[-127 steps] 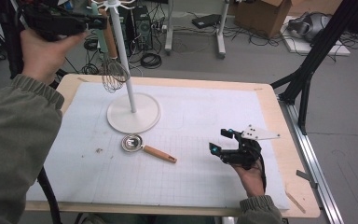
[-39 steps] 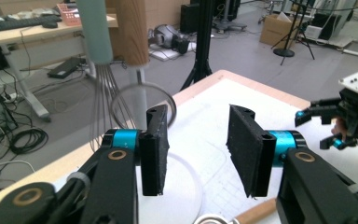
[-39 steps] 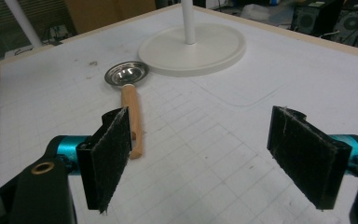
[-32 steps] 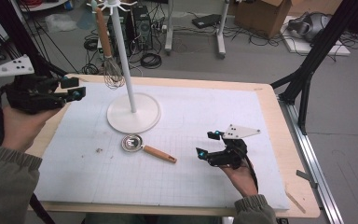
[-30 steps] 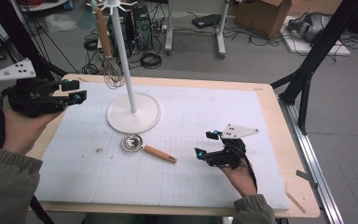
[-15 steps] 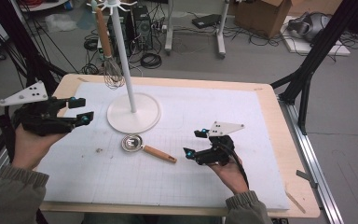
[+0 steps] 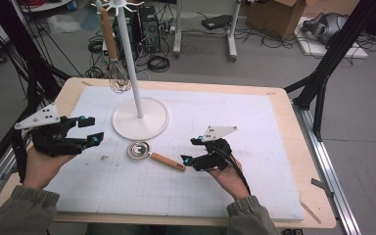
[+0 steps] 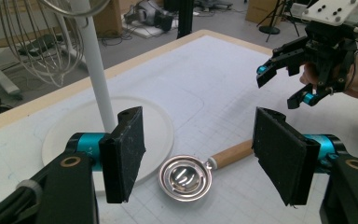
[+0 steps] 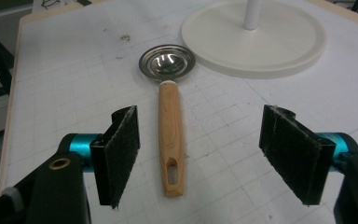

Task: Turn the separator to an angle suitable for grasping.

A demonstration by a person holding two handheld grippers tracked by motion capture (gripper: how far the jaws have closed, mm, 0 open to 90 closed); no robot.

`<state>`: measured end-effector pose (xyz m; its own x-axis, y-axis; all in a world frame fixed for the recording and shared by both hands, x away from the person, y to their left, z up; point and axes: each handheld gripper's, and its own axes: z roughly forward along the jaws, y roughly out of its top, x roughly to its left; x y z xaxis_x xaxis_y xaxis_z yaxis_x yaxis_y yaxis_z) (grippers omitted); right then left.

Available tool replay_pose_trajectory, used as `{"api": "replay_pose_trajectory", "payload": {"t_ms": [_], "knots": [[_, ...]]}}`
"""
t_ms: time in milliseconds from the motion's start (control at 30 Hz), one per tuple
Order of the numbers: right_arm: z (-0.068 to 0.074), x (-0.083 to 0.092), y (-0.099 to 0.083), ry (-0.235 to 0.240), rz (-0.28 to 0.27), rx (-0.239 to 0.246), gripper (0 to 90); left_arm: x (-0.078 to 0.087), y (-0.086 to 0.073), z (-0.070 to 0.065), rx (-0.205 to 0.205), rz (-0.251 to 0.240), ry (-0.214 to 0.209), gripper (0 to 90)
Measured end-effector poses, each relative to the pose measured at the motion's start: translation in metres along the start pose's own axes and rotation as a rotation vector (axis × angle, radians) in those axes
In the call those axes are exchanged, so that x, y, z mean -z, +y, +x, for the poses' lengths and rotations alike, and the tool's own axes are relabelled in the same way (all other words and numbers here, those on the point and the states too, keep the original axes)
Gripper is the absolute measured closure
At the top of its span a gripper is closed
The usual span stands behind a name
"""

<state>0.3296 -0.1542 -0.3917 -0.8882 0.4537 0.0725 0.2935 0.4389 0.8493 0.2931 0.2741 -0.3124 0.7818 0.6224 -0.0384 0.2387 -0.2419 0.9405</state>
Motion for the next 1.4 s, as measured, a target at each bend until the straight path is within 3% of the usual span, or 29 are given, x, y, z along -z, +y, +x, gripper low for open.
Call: {"api": "replay_pose_trajectory", "payload": {"t_ms": [167, 667, 900, 1400], "knots": [[0.001, -0.014, 0.002, 0.020, 0.027, 0.013, 31.1, -0.003, -0.012, -0.003, -0.003, 0.012, 0.007, 34.5], [0.001, -0.038, 0.002, 0.059, 0.080, 0.032, 40.4, -0.019, -0.035, -0.005, -0.019, 0.063, -0.034, 32.0], [-0.001, -0.043, -0.001, 0.070, 0.111, 0.010, 46.0, -0.025, -0.041, -0.005, -0.013, 0.077, -0.050, 32.0], [0.001, -0.057, -0.007, 0.094, 0.188, 0.020, 55.1, -0.028, -0.045, -0.006, -0.021, 0.080, -0.059, 32.0]]}}
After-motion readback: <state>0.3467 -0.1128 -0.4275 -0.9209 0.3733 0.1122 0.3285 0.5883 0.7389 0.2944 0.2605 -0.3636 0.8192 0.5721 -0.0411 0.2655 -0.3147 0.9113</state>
